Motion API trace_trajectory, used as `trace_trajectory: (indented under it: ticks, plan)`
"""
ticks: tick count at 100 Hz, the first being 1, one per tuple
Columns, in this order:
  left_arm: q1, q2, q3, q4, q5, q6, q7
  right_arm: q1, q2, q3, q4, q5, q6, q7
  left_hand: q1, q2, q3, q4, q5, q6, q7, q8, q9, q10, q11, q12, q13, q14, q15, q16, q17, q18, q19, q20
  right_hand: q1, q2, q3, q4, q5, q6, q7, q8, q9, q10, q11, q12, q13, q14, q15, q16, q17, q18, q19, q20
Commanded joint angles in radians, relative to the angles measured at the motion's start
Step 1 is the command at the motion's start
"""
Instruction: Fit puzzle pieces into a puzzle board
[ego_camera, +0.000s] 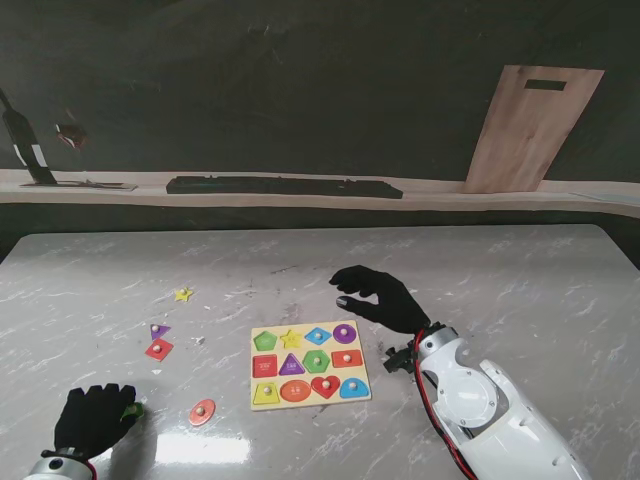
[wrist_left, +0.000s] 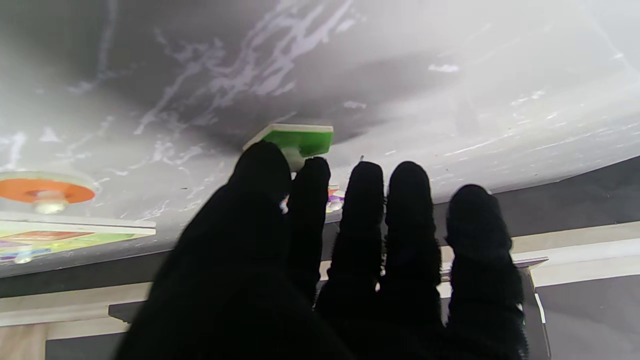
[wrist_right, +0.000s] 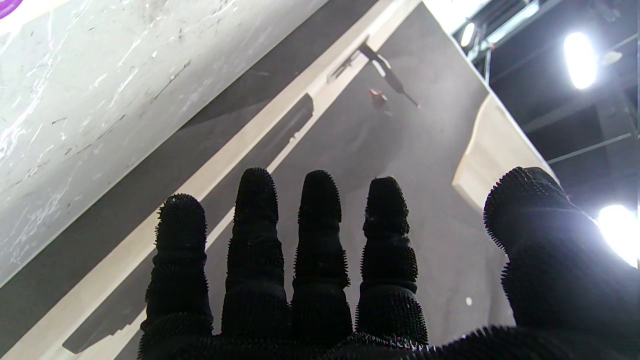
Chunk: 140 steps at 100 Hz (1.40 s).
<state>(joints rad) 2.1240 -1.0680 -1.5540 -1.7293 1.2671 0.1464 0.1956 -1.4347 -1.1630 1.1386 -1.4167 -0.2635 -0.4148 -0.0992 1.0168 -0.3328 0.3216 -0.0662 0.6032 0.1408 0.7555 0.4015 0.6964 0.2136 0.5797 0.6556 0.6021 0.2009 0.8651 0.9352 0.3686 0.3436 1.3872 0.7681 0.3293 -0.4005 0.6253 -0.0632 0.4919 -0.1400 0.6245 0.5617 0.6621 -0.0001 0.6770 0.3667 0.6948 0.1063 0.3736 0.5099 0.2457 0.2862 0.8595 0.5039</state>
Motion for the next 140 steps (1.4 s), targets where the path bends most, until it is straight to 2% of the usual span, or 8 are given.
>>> trace_trajectory:
  ticks: [1, 22, 36, 48, 60, 89, 113, 140]
  plan:
    - [0.0, 0.0, 0.006, 0.003, -0.007, 0.005, -0.008, -0.004, -0.002, -0.004, -0.001, -0.003, 0.002, -0.001, 0.058, 0.011, -0.005, -0.008, 0.012, -0.017, 0.052, -0.021, 0.04, -0.003, -0.001, 0.058, 0.028, 0.026, 0.022, -0.016, 0.008, -0.031, 0.021, -0.002, 0.007, 0.023, -0.014, 0.021, 0.021, -0.026, -0.022, 0.011, 0.017, 0.012, -0.001, 0.005, 0.016, -0.002, 0.009, 0.011, -0.006, 0.007, 0.013, 0.011]
    - [-0.007, 0.001, 0.014, 0.008, -0.009, 0.009, -0.014, -0.004, -0.002, -0.004, -0.001, -0.003, 0.002, -0.001, 0.073, -0.018, 0.078, -0.008, 0.039, -0.026, 0.141, -0.008, 0.131, -0.003, -0.014, 0.143, 0.069, 0.02, 0.043, -0.02, 0.045, -0.025, 0.042, -0.009, 0.005, 0.023, -0.014, 0.021, 0.019, -0.027, -0.023, 0.011, 0.017, 0.011, -0.001, 0.005, 0.015, -0.002, 0.009, 0.011, -0.006, 0.007, 0.013, 0.011]
    - [-0.01, 0.002, 0.018, 0.01, -0.01, 0.01, -0.018, -0.005, -0.003, -0.003, -0.002, -0.006, 0.004, -0.006, 0.066, -0.045, 0.151, -0.008, 0.055, 0.023, 0.187, -0.022, 0.183, 0.041, 0.021, 0.175, 0.127, 0.02, 0.081, -0.021, 0.105, -0.019, 0.085, -0.021, 0.005, 0.024, -0.014, 0.021, 0.019, -0.028, -0.024, 0.011, 0.015, 0.012, -0.001, 0.005, 0.015, -0.001, 0.008, 0.011, -0.006, 0.007, 0.013, 0.011]
    - [-0.014, 0.002, 0.021, 0.015, -0.008, -0.002, 0.003, -0.006, -0.003, -0.001, -0.004, -0.006, 0.006, -0.007, 0.046, -0.079, 0.229, -0.016, 0.066, 0.04, 0.22, -0.023, 0.216, 0.056, 0.049, 0.194, 0.173, 0.007, 0.111, -0.025, 0.15, -0.028, 0.132, -0.031, 0.006, 0.024, -0.014, 0.021, 0.018, -0.03, -0.023, 0.011, 0.017, 0.013, -0.001, 0.005, 0.015, -0.001, 0.008, 0.011, -0.007, 0.006, 0.013, 0.011]
    - [-0.015, 0.0, 0.016, 0.004, -0.017, -0.029, 0.026, -0.006, -0.003, 0.0, -0.004, -0.006, 0.006, -0.008, 0.036, -0.1, 0.269, -0.016, 0.075, 0.041, 0.229, -0.024, 0.232, 0.058, 0.05, 0.195, 0.185, 0.008, 0.118, -0.026, 0.16, -0.026, 0.143, -0.036, 0.006, 0.023, -0.015, 0.021, 0.017, -0.029, -0.024, 0.011, 0.016, 0.013, -0.002, 0.004, 0.015, -0.003, 0.008, 0.011, -0.006, 0.006, 0.013, 0.011]
    - [-0.034, 0.001, 0.009, -0.036, -0.017, -0.127, 0.044, -0.006, -0.003, 0.0, -0.004, -0.001, 0.006, -0.005, 0.023, -0.108, 0.294, -0.016, 0.074, 0.04, 0.237, -0.022, 0.235, 0.059, 0.056, 0.203, 0.185, 0.006, 0.124, -0.026, 0.164, -0.03, 0.148, -0.039, 0.006, 0.023, -0.015, 0.021, 0.017, -0.03, -0.024, 0.011, 0.016, 0.012, -0.001, 0.004, 0.015, -0.002, 0.008, 0.011, -0.006, 0.006, 0.013, 0.011]
    - [-0.126, 0.011, 0.042, -0.042, -0.03, -0.221, -0.013, -0.007, -0.003, 0.001, -0.005, 0.004, 0.001, -0.002, 0.024, -0.113, 0.298, -0.021, 0.075, 0.043, 0.236, -0.025, 0.236, 0.06, 0.054, 0.205, 0.178, 0.014, 0.12, -0.027, 0.154, -0.02, 0.14, -0.043, 0.006, 0.024, -0.015, 0.021, 0.018, -0.03, -0.023, 0.011, 0.016, 0.013, -0.001, 0.004, 0.015, -0.003, 0.008, 0.011, -0.006, 0.007, 0.013, 0.011]
    - [-0.325, 0.021, 0.127, 0.045, -0.121, -0.316, -0.11, -0.008, -0.002, 0.003, -0.004, 0.021, -0.011, 0.006, 0.023, -0.108, 0.296, -0.021, 0.066, 0.04, 0.234, -0.017, 0.226, 0.057, 0.065, 0.227, 0.155, 0.017, 0.117, -0.027, 0.13, -0.019, 0.123, -0.047, 0.006, 0.023, -0.015, 0.021, 0.02, -0.031, -0.023, 0.011, 0.017, 0.013, -0.001, 0.004, 0.016, -0.002, 0.009, 0.011, -0.006, 0.007, 0.013, 0.011]
